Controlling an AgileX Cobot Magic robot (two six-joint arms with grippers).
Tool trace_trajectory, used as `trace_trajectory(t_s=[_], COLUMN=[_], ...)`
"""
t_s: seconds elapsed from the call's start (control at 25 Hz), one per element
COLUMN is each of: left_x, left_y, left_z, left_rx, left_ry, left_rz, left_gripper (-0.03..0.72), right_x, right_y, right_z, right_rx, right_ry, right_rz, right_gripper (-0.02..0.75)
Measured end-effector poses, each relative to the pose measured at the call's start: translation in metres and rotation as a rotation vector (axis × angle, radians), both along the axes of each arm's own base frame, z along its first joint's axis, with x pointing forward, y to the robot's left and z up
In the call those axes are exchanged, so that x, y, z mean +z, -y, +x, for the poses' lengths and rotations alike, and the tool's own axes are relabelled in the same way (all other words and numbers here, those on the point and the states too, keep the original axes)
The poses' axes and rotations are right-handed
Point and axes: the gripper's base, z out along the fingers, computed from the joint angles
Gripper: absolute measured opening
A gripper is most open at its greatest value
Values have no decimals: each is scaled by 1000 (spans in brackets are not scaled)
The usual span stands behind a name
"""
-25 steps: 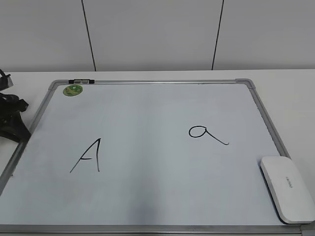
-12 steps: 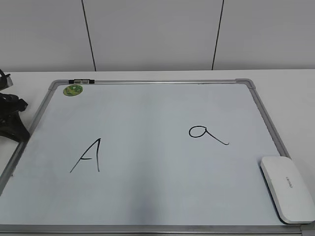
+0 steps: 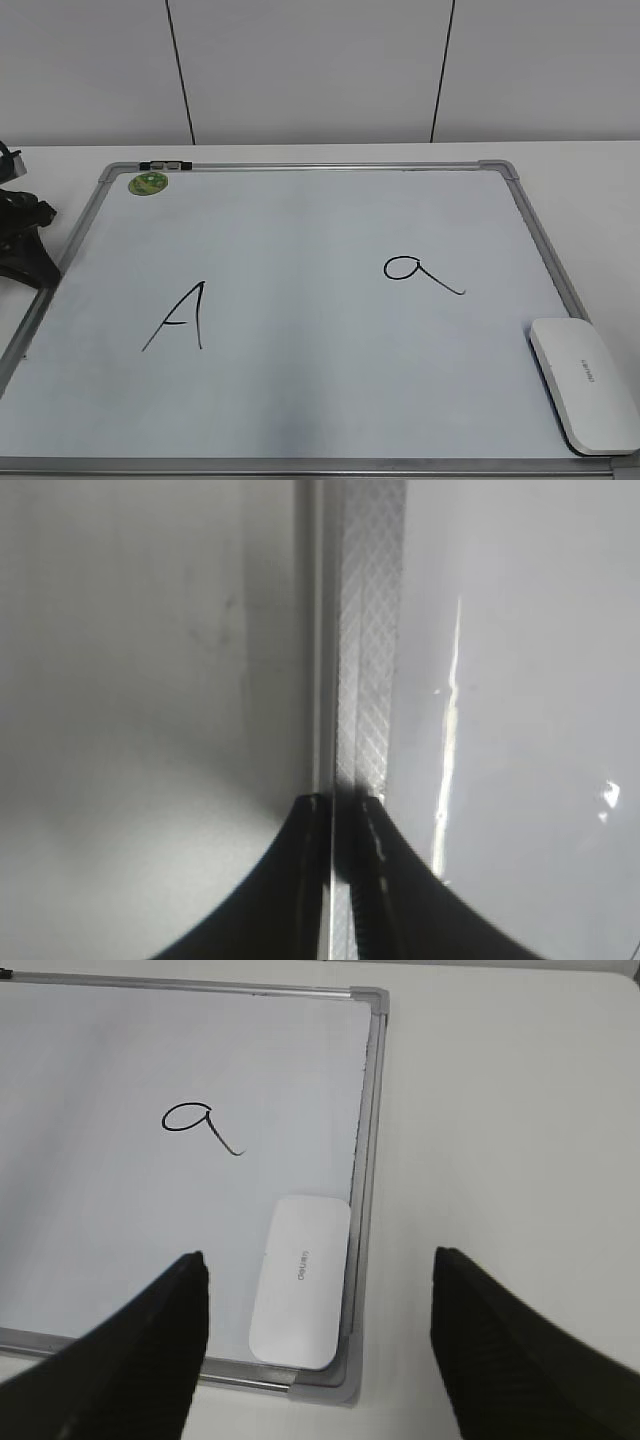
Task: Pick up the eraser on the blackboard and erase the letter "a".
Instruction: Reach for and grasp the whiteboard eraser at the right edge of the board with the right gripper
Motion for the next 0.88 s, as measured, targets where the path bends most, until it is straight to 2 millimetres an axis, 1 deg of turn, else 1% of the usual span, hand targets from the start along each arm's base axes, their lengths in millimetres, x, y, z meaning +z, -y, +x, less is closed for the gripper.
trace_trajectory(t_s=[0.12, 0.24, 0.32, 0.44, 0.56, 0.76, 0.88], left_x=[0, 0, 0, 0, 0, 1, 1], left_y=[0, 0, 0, 0, 0, 0, 0], left_z=[0, 0, 0, 0, 0, 0, 0], left_rx=[-2, -2, -2, -2, -3, -3, -3], left_ry=[1, 1, 0, 0, -1, 1, 1], left_rz=[0, 0, 0, 0, -1, 0, -1], left_gripper=[32, 32, 32, 31, 31, 31, 31], right_x=[-2, -8, -17, -35, -46, -47, -53], right_y=[-3, -8, -11, -14, -16, -14, -14], right_z=[28, 50, 62, 82, 99, 131, 144], right_rx=[5, 18, 32, 42, 43, 7, -9], right_ry=[-57, -151, -246, -424, -546, -630, -688], right_rz=[39, 90, 110, 127, 125, 104, 97], right_gripper=[519, 519, 519, 519, 519, 519, 519])
